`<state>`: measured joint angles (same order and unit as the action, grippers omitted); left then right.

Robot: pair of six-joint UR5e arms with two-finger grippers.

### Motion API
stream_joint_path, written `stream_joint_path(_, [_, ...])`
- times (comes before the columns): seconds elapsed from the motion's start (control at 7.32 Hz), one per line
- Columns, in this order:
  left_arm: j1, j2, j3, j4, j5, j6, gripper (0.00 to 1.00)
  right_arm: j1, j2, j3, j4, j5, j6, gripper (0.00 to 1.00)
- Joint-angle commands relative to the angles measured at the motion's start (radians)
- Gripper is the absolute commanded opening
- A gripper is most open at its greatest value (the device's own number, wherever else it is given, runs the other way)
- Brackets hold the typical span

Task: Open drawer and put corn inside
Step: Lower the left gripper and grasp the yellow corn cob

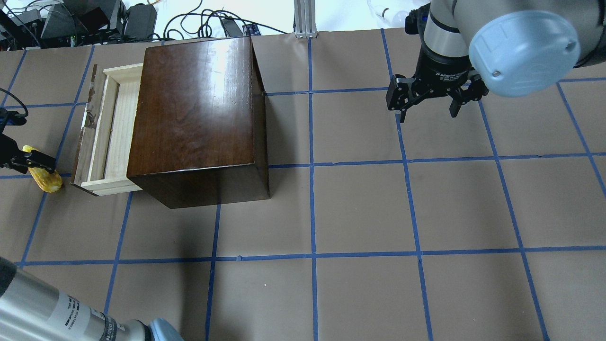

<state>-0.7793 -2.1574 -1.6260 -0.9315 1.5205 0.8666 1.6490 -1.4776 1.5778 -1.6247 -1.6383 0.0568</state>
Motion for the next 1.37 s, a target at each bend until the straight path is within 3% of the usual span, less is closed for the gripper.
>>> stream_joint_path(0.0, [0.006,-0.002,0.005,0.000,-0.023,0.000,0.78,0.000,-0.001,0.001,0.000,0.000,0.000,1.00])
stream_joint_path(0.27, [0.008,-0.002,0.006,0.020,-0.022,0.006,0.31,0.000,0.000,0.001,0.000,0.000,0.000,1.00])
stream_joint_path(0.41, [0.008,-0.002,0.006,0.023,-0.022,0.006,0.15,0.000,0.000,0.001,-0.001,0.000,0.000,1.00])
stream_joint_path(0.55, [0.008,-0.002,0.006,0.022,-0.022,0.006,0.06,0.000,-0.001,0.001,0.000,0.000,0.000,1.00])
stream_joint_path(0.68, [0.008,-0.001,0.008,0.023,-0.020,0.006,0.00,0.000,-0.001,0.001,0.000,0.000,0.000,1.00])
stream_joint_path(1.23, [0.009,0.025,0.011,0.022,-0.014,0.005,0.00,0.000,-0.001,0.001,0.000,0.000,0.000,1.00])
